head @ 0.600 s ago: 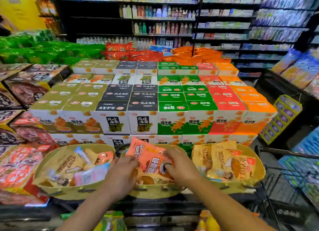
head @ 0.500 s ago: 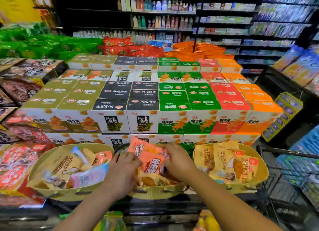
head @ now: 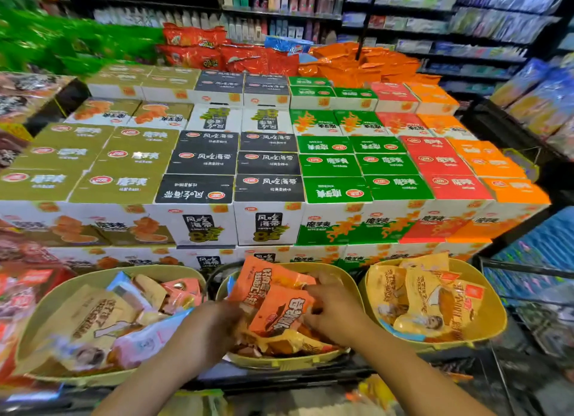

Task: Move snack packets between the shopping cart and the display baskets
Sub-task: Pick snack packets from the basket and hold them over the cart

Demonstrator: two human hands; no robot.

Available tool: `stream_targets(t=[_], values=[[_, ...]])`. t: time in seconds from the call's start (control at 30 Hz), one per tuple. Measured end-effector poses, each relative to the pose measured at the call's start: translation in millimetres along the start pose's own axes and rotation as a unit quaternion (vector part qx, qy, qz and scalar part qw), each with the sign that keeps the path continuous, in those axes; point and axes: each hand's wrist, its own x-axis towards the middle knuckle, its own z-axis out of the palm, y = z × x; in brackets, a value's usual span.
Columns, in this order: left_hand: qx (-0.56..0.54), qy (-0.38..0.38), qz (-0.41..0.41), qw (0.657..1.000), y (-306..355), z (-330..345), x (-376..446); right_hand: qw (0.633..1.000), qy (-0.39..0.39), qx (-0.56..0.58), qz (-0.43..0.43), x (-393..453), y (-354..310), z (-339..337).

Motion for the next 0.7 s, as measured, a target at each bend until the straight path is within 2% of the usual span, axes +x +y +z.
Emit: stream_targets(t=[0.1,0.23,0.3,0.4,0.53,0.6,0.7], values=[[-0.022,0.004,-0.004,1.000,3.9,-5.1,3.6,1.000,-0.007,0.030,0.003,-1.4,6.0,1.1],[-0.114,-0.004,0.013,0.993,19.3,-18.2,4.3,0.995,0.067,0.066,-0.039,-10.7,2.1,-12.6],[-0.146,0.013,0.057,0.988,30.9,-28.6,4.1,0.987,0.100,0.118,-0.031,-21.8,-2.4,-27.4],[-0.169,-0.001,0.130,0.977,55.2,-50.9,11.2,0.965,0.167,0.201,0.019,-41.7,-5.0,-48.9],[-0.087,0.077,0.192,0.974,91.8,-80.0,37.3,0.908,0.299,0.287,0.060,-68.7,7.2,-75.6],[-0.116,0.038,0.248,0.961,119.3,-94.0,48.3,0.866,0.347,0.353,0.070,-85.9,18.4,-88.4],[-0.129,0.028,0.239,0.962,154.3,-105.8,62.5,0.781,0.436,0.435,0.107,-116.9,39.7,-102.0]])
